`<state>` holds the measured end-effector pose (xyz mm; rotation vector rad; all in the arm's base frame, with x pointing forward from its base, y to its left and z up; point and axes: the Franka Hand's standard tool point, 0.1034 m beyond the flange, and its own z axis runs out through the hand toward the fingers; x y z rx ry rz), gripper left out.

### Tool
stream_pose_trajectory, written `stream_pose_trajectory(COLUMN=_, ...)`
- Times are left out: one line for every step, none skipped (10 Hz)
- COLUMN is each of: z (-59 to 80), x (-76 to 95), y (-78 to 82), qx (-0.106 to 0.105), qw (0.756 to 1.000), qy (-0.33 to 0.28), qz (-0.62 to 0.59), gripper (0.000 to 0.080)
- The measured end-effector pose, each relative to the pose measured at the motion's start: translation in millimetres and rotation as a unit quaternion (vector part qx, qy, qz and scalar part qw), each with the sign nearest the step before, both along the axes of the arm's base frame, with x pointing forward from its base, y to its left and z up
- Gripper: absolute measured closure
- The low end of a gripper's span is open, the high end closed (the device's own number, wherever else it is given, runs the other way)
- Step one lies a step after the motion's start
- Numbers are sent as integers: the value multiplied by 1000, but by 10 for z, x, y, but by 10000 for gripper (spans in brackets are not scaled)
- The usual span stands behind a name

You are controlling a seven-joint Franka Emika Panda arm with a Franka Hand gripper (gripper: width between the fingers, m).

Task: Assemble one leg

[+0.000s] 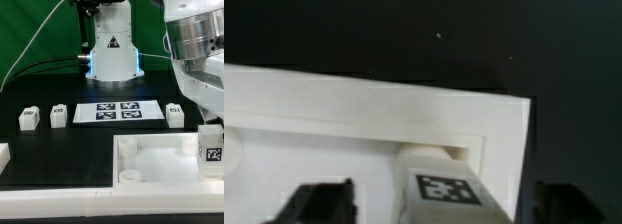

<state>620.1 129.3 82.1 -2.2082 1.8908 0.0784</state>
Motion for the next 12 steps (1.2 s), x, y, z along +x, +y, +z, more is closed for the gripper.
stream_pose_trajectory(z=0, x=0, y=0, qx=-3, qw=1000, qy=-5, qz=24, gripper=183)
stream_pose_trajectory(z=-12, x=-4, y=8, qx=-6, qw=999, qy=-8, qz=47, gripper=160)
stream_pose_trajectory(z=-42, x=-23, y=19, qx=-12, qw=995, qy=-12, qz=102, gripper=160)
stream_pose_trajectory(z=-47, x=-40, y=-5, qx=-19, qw=982, qy=-16, qz=186, gripper=152)
stream_pose_trajectory(z=-43, x=-38, y=-34, qx=-26, qw=968, qy=-23, qz=250, gripper=152)
stream_pose_trajectory(z=-52, x=-51, y=-45, qx=-28, qw=954, qy=-29, qz=298, gripper=151)
stream_pose_trajectory(z=-51, x=-64, y=-62, qx=-38, qw=929, qy=-34, qz=367, gripper=151)
stream_pose_trajectory(z=-36, x=-67, y=-75, qx=-53, qw=901, qy=-33, qz=430, gripper=151)
stream_pose_trajectory(z=-26, x=-63, y=-76, qx=-67, qw=879, qy=-33, qz=471, gripper=151)
stream_pose_trajectory(z=-31, x=-64, y=-96, qx=-74, qw=847, qy=-42, qz=525, gripper=151)
stream_pose_trajectory(z=-32, x=-63, y=-105, qx=-75, qw=825, qy=-48, qz=558, gripper=151)
stream_pose_trajectory(z=-32, x=-62, y=-108, qx=-75, qw=805, qy=-54, qz=586, gripper=151)
